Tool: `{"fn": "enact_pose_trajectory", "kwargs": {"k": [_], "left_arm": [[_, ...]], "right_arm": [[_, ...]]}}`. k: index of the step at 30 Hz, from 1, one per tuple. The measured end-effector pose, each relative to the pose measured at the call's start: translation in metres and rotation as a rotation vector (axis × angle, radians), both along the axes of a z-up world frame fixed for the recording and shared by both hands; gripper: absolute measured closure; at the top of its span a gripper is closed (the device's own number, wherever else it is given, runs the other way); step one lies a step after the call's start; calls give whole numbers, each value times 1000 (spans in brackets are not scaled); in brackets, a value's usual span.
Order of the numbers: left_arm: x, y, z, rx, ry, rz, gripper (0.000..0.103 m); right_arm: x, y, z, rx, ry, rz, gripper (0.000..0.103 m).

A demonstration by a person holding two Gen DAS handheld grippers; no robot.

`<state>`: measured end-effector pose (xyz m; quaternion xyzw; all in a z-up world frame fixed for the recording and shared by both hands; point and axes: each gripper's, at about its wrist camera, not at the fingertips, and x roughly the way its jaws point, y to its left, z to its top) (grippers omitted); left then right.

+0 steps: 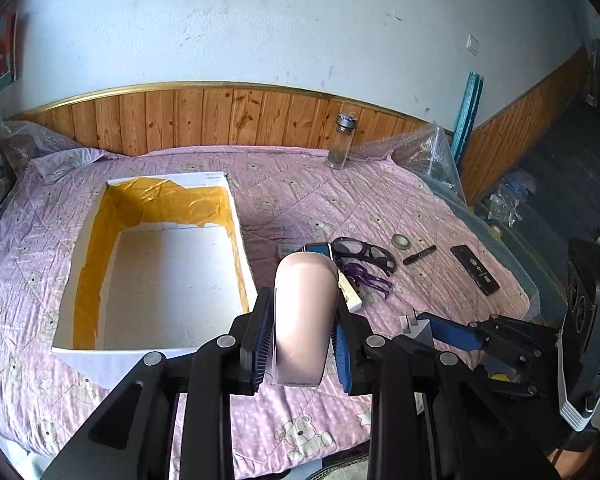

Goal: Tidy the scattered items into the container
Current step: 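Carry the stapler and charger in both tools over the white box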

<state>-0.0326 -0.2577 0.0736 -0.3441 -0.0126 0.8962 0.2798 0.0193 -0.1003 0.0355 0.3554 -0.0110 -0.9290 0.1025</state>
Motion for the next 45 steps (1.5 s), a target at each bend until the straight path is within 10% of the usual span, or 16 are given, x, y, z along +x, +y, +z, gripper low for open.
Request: {"fn": "enact_pose_trajectory", "kwargs": {"k": [22, 45], "left_arm": [[-66, -73, 7, 62, -70, 161, 74], [-222, -80, -54, 17, -321, 264, 74]], "right_arm": [[-85, -57, 27, -77, -18, 195, 71], [-256, -107, -5, 97, -137, 312, 71]]}}
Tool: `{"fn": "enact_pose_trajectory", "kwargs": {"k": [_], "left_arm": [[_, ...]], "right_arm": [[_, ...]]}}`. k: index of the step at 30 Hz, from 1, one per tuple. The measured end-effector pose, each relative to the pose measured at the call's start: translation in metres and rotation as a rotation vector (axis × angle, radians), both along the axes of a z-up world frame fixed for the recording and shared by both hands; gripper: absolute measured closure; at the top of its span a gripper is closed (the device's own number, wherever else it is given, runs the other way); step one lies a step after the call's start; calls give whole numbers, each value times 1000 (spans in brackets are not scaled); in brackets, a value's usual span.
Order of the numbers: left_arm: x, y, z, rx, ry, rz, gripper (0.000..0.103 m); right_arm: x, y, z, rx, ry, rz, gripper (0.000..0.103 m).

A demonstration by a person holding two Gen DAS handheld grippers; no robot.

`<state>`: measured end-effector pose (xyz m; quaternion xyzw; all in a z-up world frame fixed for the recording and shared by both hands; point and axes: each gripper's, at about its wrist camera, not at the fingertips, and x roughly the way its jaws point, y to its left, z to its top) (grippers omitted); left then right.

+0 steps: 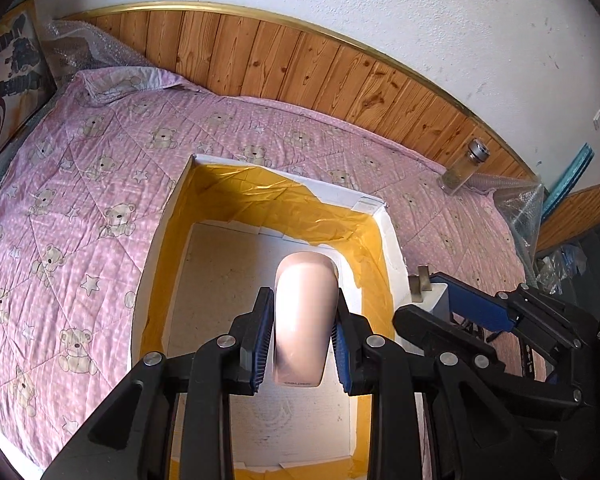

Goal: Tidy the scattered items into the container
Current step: 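Carry the stapler and charger in both tools over the white box, then open both tools to drop the stapler and charger into the box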

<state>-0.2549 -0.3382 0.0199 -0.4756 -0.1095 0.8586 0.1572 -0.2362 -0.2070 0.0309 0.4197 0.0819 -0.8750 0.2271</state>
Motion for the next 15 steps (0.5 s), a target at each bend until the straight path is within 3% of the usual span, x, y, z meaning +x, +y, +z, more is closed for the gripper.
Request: {"fn": "enact_pose_trajectory", "kwargs": {"k": [4, 15], "left_arm": [[-23, 0, -13, -16, -45, 6, 74], [-79, 5, -59, -151, -159, 20, 74]], "right_arm": [[-22, -3, -12, 19, -39, 15, 71], [-80, -17, -49, 115, -164, 45, 70]]}}
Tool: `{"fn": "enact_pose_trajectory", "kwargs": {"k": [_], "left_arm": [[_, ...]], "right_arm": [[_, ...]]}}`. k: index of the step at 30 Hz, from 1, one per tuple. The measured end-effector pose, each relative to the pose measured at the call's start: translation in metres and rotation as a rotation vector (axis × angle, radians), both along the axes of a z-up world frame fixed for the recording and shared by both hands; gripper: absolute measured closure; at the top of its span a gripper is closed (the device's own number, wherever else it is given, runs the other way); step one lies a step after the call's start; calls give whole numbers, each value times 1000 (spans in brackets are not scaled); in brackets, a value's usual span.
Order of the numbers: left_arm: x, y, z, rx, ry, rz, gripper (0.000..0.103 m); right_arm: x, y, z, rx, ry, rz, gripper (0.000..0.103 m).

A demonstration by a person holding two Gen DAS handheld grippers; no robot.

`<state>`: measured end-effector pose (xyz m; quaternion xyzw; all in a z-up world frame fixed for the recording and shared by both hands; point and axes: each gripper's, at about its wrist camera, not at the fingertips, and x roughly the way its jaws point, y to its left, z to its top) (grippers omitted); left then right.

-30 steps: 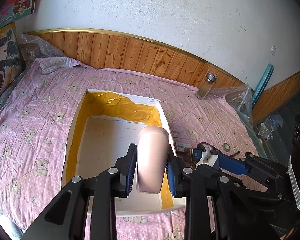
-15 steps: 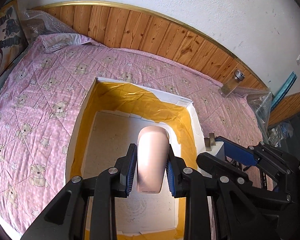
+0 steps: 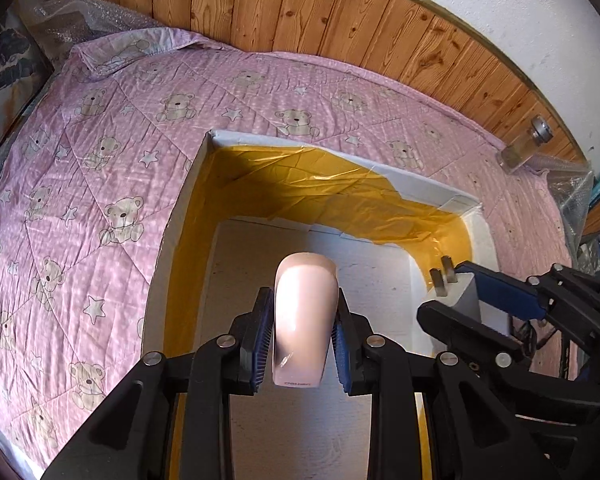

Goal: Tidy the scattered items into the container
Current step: 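Open both tools to drop the stapler and charger into the box, then move both tools back toward the remaining items on the bedspread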

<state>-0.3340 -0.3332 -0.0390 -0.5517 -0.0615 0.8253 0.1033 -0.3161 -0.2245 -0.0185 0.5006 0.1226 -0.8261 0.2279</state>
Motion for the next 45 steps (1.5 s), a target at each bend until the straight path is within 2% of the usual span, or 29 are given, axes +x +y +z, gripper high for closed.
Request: {"fn": "enact_pose_trajectory", "kwargs": {"k": [5, 9, 11, 13, 18, 22, 31, 39, 45], "left_arm": [[-14, 3, -20, -59, -41, 3, 74], [-23, 1, -33, -89, -72, 15, 73], [-22, 2, -33, -97, -66, 19, 73], [-19, 3, -30, -104, -62, 20, 68], [-3, 5, -12, -132, -18, 28, 62], [14, 4, 8, -149, 28, 26, 61], [62, 4, 42, -112, 71, 28, 61], [118, 18, 79, -76, 145, -6, 61], [149, 23, 90, -52, 160, -20, 61]], "right_arm": [[-10, -7, -12, 25, -19, 9, 70], [-10, -7, -14, 37, 2, -14, 67], [-6, -3, -14, 19, -2, -22, 67], [-2, 0, -12, 3, -3, -28, 65], [19, 9, 5, -48, 23, -38, 64], [42, 16, 24, -97, 57, -47, 63], [110, 39, 64, -218, 156, -90, 57], [164, 60, 73, -271, 197, -144, 56], [195, 69, 76, -277, 225, -163, 56]]}}
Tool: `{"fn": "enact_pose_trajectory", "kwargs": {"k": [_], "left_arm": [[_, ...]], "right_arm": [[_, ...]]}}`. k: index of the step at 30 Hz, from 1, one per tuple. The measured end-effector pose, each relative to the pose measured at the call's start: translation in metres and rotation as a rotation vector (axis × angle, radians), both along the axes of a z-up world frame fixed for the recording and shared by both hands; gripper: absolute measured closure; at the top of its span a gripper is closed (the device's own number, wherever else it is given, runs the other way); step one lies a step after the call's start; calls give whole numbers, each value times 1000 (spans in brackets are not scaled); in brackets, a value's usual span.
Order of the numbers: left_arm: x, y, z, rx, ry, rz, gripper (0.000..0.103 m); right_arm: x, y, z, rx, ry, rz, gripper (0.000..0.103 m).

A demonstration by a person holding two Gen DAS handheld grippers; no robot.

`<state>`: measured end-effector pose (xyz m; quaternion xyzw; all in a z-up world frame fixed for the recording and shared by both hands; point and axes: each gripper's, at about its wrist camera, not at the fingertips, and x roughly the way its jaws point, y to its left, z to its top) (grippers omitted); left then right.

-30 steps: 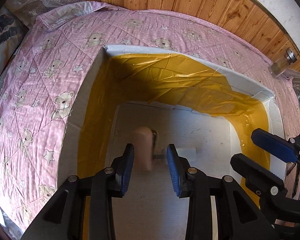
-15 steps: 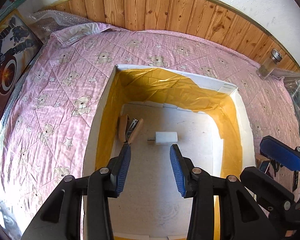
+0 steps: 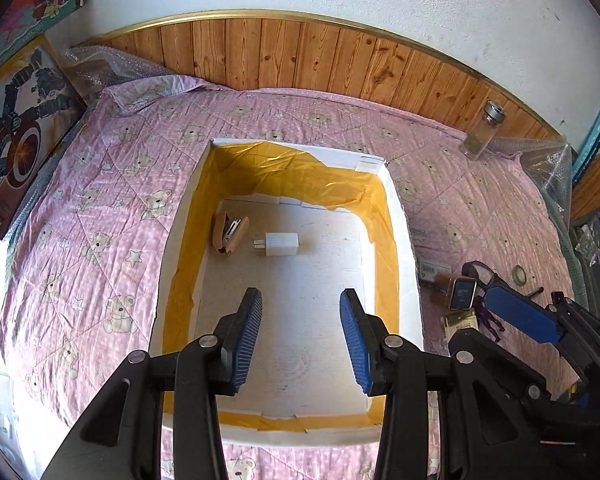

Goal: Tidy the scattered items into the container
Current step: 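Move both tools back toward the remaining items on the bedspread, then grasp the tissue pack with the left tool while the right tool grasps the purple figure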

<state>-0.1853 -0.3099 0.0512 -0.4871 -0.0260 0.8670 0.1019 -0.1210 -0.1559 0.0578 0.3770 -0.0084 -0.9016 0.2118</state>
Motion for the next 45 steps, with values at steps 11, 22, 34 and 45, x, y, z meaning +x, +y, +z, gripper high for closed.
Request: {"fn": "enact_pose_trajectory", "kwargs": {"k": [11, 22, 34, 45], "left_arm": [[64, 25, 23, -20, 98, -72, 60], [111, 76, 21, -50, 161, -182, 54], [128, 157, -6, -59, 109, -307, 53], [86, 223, -64, -15, -36, -321, 40]], "right_arm": [[38, 32, -2, -16, 36, -35, 56], [69, 92, -24, -34, 21, -121, 56], [80, 188, -62, 2, -23, -199, 56], [50, 253, -123, -13, -143, -243, 56]]}}
